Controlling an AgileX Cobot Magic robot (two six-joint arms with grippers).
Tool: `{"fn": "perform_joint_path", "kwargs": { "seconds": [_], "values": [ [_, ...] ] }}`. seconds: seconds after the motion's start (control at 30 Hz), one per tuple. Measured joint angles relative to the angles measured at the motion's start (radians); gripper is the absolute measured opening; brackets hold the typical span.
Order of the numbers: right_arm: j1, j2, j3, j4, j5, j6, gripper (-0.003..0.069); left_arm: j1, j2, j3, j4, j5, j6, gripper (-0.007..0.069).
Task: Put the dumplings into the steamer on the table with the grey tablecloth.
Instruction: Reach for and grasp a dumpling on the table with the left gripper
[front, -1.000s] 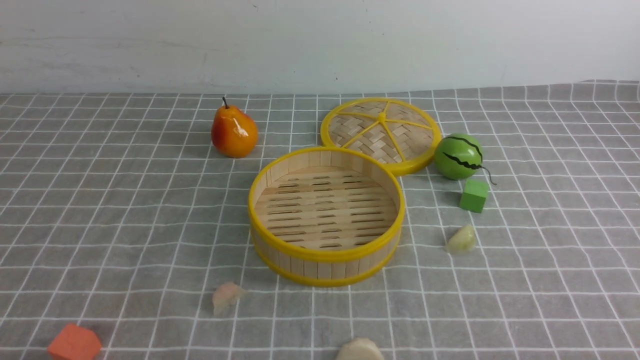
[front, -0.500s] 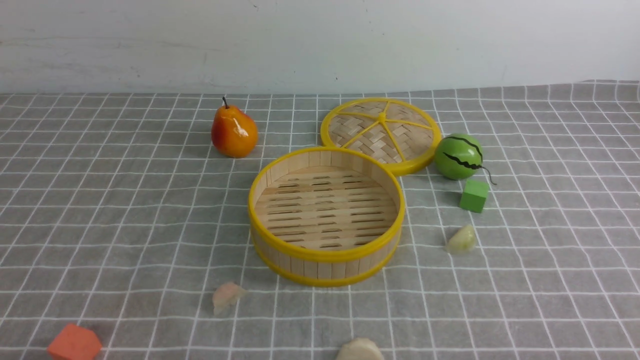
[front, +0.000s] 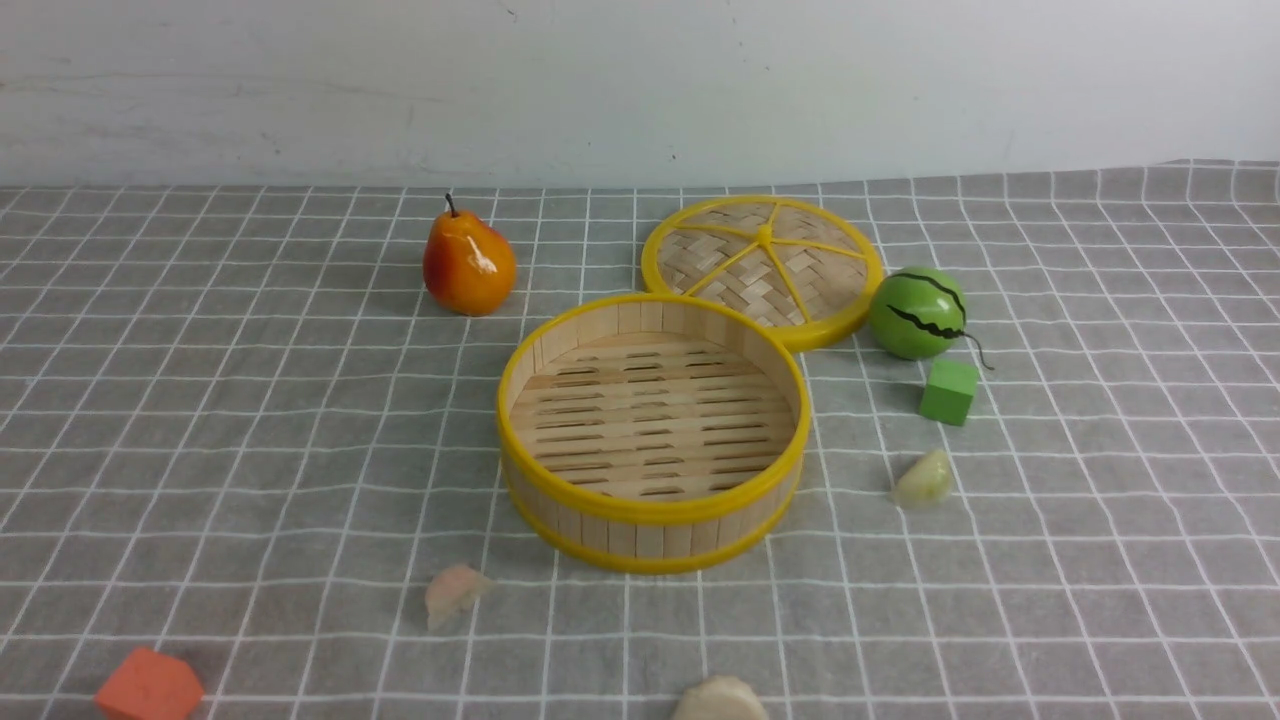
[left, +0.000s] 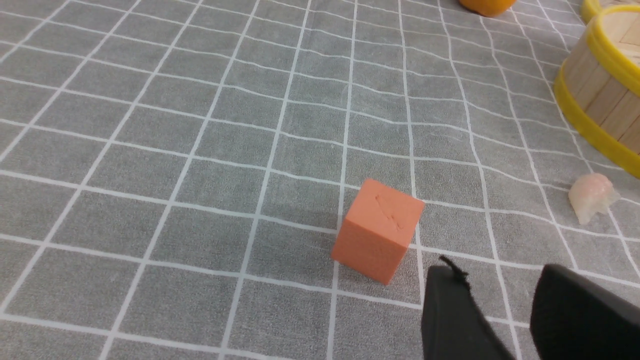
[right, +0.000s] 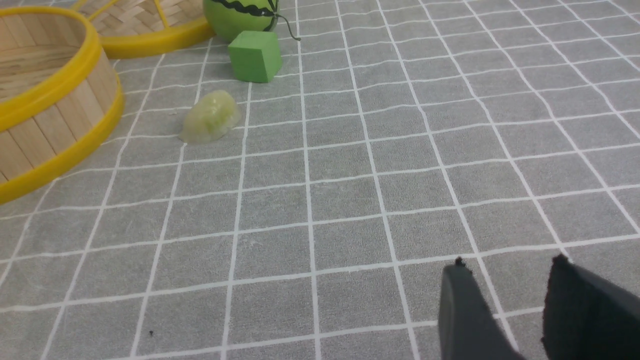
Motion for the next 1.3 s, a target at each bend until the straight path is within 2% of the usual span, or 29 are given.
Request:
{"fn": "perform_joint_path", "kwargs": {
  "seconds": [0.27,0.43,0.53,0.6,0.7,0.77,0.83,1.03,1.17,1.2,1.3],
  "values": [
    [0.0,0.0,0.0,0.0,0.0,0.0,0.024,0.0,0.0,0.0,-0.009,0.0,0.0,0.0238],
    [0.0,0.0,0.0,0.046,0.0,0.003,0.024,0.0,0.0,0.0,-0.14,-0.019,-0.068,0.0238],
    [0.0,0.0,0.0,0.181,0.004,0.05,0.024,0.0,0.0,0.0,-0.298,-0.06,-0.164,0.0238],
    [0.0,0.0,0.001,0.361,0.016,0.131,0.024,0.0,0.0,0.0,-0.491,-0.089,-0.28,0.0238],
    [0.0,0.0,0.008,0.619,0.034,0.241,0.024,0.0,0.0,0.0,-0.696,-0.111,-0.385,0.0238],
    [0.0,0.0,0.009,0.748,0.034,0.272,0.024,0.0,0.0,0.0,-0.776,-0.12,-0.41,0.0238],
    [0.0,0.0,0.009,0.792,0.029,0.266,0.024,0.0,0.0,0.0,-0.817,-0.123,-0.417,0.0238],
    [0.0,0.0,0.009,0.807,-0.022,0.18,0.024,0.0,0.0,-0.009,-0.879,-0.122,-0.402,0.0238],
    [0.0,0.0,-0.022,0.826,0.003,0.071,0.024,0.0,0.0,-0.083,-0.873,-0.11,-0.247,0.0237],
    [0.0,0.0,-0.063,0.828,0.02,0.014,0.0239,0.0,0.0,-0.128,-0.863,-0.098,-0.169,0.023],
    [0.0,0.062,-0.182,0.81,0.031,-0.127,0.0192,0.0,0.038,-0.233,-0.816,-0.021,-0.044,0.0171]
  ]
}}
